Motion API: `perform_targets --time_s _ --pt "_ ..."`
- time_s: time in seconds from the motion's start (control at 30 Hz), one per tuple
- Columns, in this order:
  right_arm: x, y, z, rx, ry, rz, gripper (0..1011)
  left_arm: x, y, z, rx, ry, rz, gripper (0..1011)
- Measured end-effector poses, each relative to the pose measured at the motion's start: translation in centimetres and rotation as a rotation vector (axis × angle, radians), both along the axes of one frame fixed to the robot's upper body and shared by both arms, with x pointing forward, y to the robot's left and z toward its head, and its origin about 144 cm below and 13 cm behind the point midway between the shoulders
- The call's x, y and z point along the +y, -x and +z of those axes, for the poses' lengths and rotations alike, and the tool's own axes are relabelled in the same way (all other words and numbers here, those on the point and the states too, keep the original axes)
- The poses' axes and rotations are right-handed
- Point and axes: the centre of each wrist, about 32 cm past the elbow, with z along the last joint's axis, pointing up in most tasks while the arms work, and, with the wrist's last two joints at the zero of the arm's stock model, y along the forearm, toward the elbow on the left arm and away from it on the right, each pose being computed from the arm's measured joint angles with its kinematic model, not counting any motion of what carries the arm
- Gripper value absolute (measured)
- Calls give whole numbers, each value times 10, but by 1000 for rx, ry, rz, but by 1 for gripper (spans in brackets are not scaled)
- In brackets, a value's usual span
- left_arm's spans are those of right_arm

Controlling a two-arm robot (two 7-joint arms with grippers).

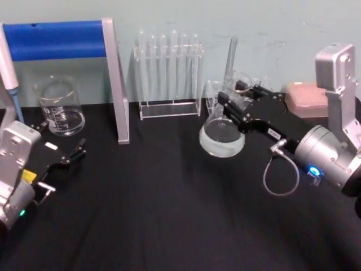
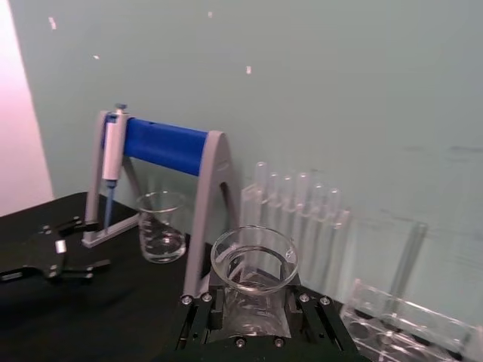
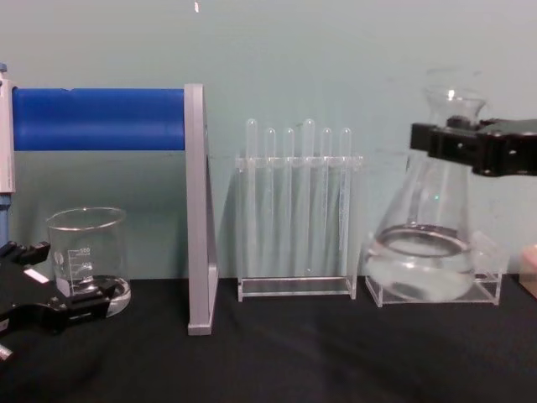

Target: Grasp the erlenmeyer flask with one hand, shake it three times, then place it back.

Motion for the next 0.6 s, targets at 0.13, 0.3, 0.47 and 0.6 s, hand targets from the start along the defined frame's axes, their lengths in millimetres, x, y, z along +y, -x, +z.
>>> perform_targets --time_s 0.13,0.3,0.47,0.6 --pt "4 1 -1 6 4 23 456 0 0 0 0 0 0 1001" --pt "8 0 -4 15 10 38 457 0 0 0 0 0 0 1001" --pt "9 -1 -8 22 18 47 456 0 0 0 0 0 0 1001" --pt "9 -2 -13 27 22 54 456 0 0 0 0 0 0 1001"
